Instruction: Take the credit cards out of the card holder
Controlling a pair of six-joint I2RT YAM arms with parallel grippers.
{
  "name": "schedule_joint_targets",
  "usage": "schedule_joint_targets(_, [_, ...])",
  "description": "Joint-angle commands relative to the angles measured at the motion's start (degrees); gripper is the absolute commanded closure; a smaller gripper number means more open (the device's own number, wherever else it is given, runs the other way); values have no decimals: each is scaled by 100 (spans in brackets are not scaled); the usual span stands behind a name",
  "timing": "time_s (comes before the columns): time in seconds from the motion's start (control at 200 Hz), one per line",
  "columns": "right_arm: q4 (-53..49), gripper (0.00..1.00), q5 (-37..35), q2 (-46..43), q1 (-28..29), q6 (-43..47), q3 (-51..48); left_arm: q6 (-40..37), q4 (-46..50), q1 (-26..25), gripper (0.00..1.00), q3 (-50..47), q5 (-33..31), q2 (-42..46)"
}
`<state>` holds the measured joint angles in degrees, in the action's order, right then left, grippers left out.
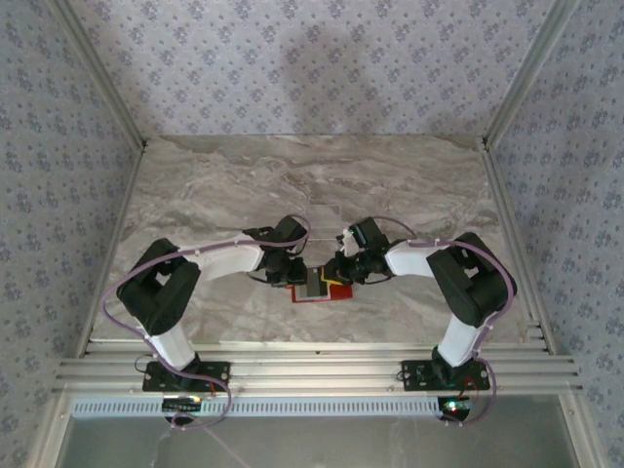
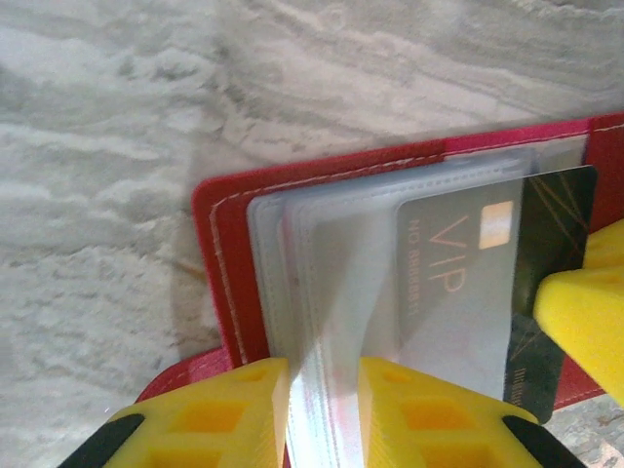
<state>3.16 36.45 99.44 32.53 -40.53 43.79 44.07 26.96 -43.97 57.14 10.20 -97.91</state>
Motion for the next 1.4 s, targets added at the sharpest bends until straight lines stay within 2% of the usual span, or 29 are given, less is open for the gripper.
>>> schedule_joint_targets(0.0, [-145, 88, 2, 125, 17, 28, -70, 160, 381, -102, 72, -26, -208, 251])
schedule_joint_targets(0.105, [-175, 89, 3, 120, 25, 46, -51, 173, 527, -241, 67, 183, -352, 213])
schedule_joint_targets(0.235, [-196, 90, -16, 96, 35, 40, -50, 159, 624, -264, 67, 293, -544, 141])
schedule_joint_targets(0.685, [-290, 90, -50, 67, 53, 74, -20, 65, 389, -269, 63, 369, -373, -6])
schedule_joint_targets(0.885, [-318, 91, -67, 45, 56, 97, -19, -35, 435, -244, 65, 403, -395, -313])
schedule_joint_targets(1.194, [-501, 94, -222, -122, -3, 213, -62, 22, 413, -215, 70, 58, -462, -308])
schedule_joint_targets(1.254, [-433, 93, -157, -115, -14, 204, -72, 27, 398, -213, 71, 17, -449, -315])
schedule_joint_targets(1.394, [-23, 83, 120, 2, -6, 5, -168, 32, 367, -210, 71, -2, -391, -370])
